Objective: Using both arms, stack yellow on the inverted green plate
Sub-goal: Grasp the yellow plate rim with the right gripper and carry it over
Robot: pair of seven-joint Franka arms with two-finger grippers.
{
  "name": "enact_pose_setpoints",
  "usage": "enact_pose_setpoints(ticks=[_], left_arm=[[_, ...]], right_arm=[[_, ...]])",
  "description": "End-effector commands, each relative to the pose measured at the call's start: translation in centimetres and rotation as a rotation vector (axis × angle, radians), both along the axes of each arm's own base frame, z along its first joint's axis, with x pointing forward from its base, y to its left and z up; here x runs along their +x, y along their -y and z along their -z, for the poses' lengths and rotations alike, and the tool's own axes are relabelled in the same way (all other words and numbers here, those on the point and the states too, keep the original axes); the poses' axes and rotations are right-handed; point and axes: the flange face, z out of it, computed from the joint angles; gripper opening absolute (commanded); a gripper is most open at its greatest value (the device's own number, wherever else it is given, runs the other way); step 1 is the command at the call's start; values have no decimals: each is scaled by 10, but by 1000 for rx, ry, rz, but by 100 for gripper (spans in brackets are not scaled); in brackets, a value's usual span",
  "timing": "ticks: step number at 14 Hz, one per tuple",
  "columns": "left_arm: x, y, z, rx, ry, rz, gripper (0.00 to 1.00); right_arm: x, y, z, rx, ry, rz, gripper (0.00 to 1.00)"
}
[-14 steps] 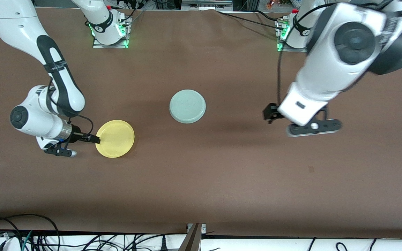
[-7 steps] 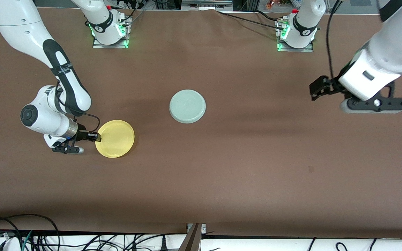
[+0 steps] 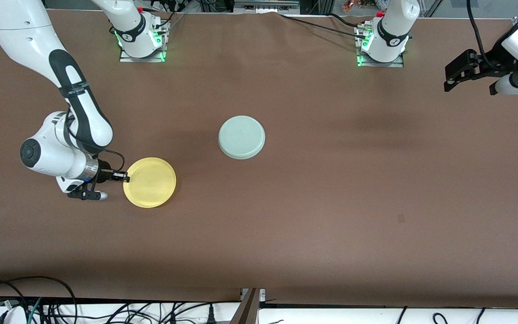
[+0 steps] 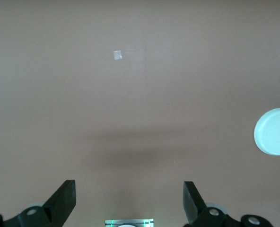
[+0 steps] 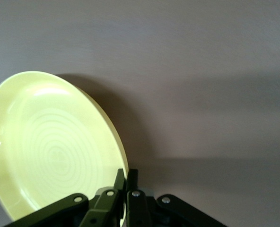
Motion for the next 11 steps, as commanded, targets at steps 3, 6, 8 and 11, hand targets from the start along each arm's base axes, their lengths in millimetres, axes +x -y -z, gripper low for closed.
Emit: enact_pose_setpoints(ticks=[3,6,8,11], left_arm=[[-15,-34,31,-24,20,50,100],[-12,-52,31,-27,21,52,100],[-9,-48,32,-25,22,58,100],[-10,-45,30,-23,27,56,100]], right_arm=[[9,-86,-46,56,-79,-126,0],[-16,-175,-61,44,-113,-204,0],[-37,-222,-72,17,-159,-178,0],[-60,-266,-76,5,-147,-215,0]])
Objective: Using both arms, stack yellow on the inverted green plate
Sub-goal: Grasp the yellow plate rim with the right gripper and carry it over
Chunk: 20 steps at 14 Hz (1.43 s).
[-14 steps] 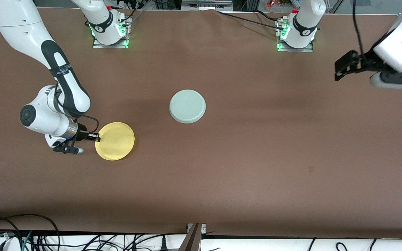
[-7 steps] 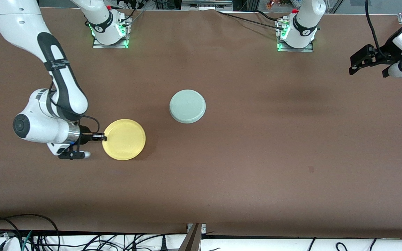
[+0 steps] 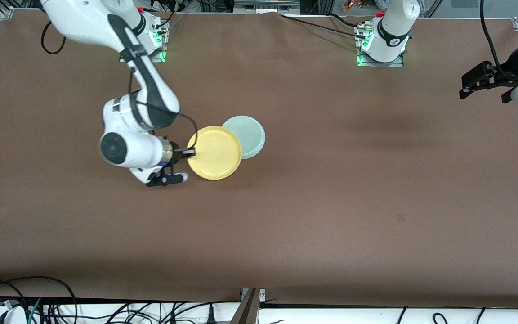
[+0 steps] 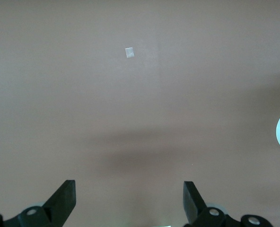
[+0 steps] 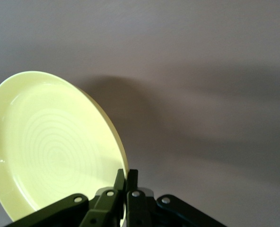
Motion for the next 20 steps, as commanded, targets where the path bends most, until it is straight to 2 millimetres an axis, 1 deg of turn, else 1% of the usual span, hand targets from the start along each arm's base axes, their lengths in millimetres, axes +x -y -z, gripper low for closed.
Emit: enact_pose_setpoints(ticks=[1,2,3,4,5,6,7,8,9,10,11,13,15,17,20], left_arm=[[-5,2,-5,-6,22,19,100],[-4,0,-4,-5,23,18,100],[-4,-5,-3,-17,18,8,100],[-2,-9,1,-18,4,2,100],[2,-10,5,-15,-2,2,100],[4,-9,3,-18,7,-4,100],[7,-9,-3,-19,22,-4,100],[9,-9,-8,-20,34,-3,100],[10,-8,-12,-19,45,-2,100],[11,-8,-13,-15,47,4,100],[13,-6,-9,-9,38,16,100],[16,-2,-2,-7,26,14,100],[18,-2,0,-6,23,14,100],[17,-2,-1,-6,23,14,100],[18,-2,0,-6,21,12,100]], right_arm=[[-19,-20,-9,2,25,-16,0],[-31,-30,-8,4,45,-28,0],[-45,-28,-4,-2,53,-32,0],[-56,-24,5,-6,63,-25,0],[-74,-40,7,14,97,-47,0],[-83,-45,13,25,128,-46,0],[-87,-44,21,26,148,-41,0],[-93,-41,35,24,169,-30,0],[-105,-45,48,30,204,-33,0],[-117,-44,59,31,227,-34,0],[-122,-40,66,27,233,-41,0],[-124,-44,64,30,232,-35,0],[-124,-44,64,30,231,-39,0],[-128,-50,62,36,230,-48,0],[-128,-52,62,39,232,-52,0]])
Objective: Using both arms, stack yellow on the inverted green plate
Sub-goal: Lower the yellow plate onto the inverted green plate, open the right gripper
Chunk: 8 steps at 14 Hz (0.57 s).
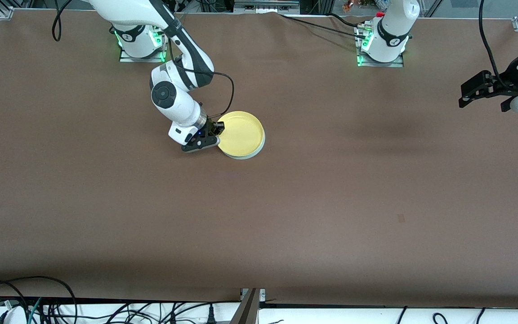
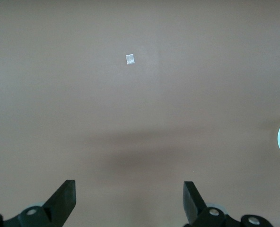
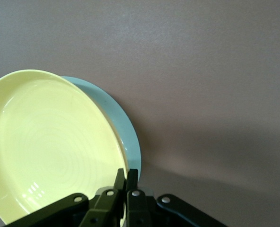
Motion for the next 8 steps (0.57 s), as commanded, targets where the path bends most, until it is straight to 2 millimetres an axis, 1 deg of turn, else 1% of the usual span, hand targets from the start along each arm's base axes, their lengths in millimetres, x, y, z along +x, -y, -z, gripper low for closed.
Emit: enact_pose_setpoints(ticks=[1,2,3,4,5,6,7,8], left_arm=[[3,0,-7,-5,11,15,100],[3,1,-7,-5,10,16,100],[3,1,-7,-5,11,16,100],[3,1,-6,-5,10,16,100],[4,0,-6,-5,11,13,100],[4,-2,-6,-6,11,12,100],[4,-2,-6,-6,11,12,100],[4,-2,-6,-6,11,12,100]], right_arm=[[-7,-1,-6,10,-2,5,18],[-8,-1,-7,8,-4,3,99],[-7,-1,-11,10,-3,-4,100],[-7,-2,-19,12,-6,-8,100],[-5,-1,-30,15,1,-12,100],[-2,5,-48,14,-4,-7,100],[8,20,-70,6,-16,8,100],[23,42,-95,-5,-34,29,100]])
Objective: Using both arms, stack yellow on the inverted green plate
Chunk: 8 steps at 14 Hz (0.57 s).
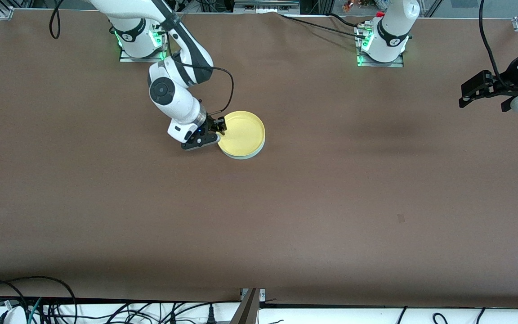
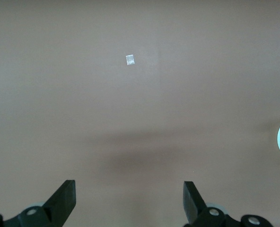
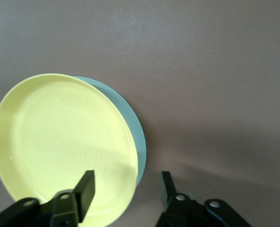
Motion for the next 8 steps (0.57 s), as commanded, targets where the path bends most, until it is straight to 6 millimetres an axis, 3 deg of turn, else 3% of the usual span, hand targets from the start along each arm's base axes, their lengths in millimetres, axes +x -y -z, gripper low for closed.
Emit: enact_pose_setpoints(ticks=[1,5,8], left_arm=[[4,-2,-5,-6,10,12,100],[4,-2,-5,-6,9,10,100],[4,-2,-5,-6,9,10,100]], right_arm=[[30,59,-81,-11,-45,56,100],[85,138,-179,-158,-75,68,100],[113,192,-246,-245,-64,102,100]])
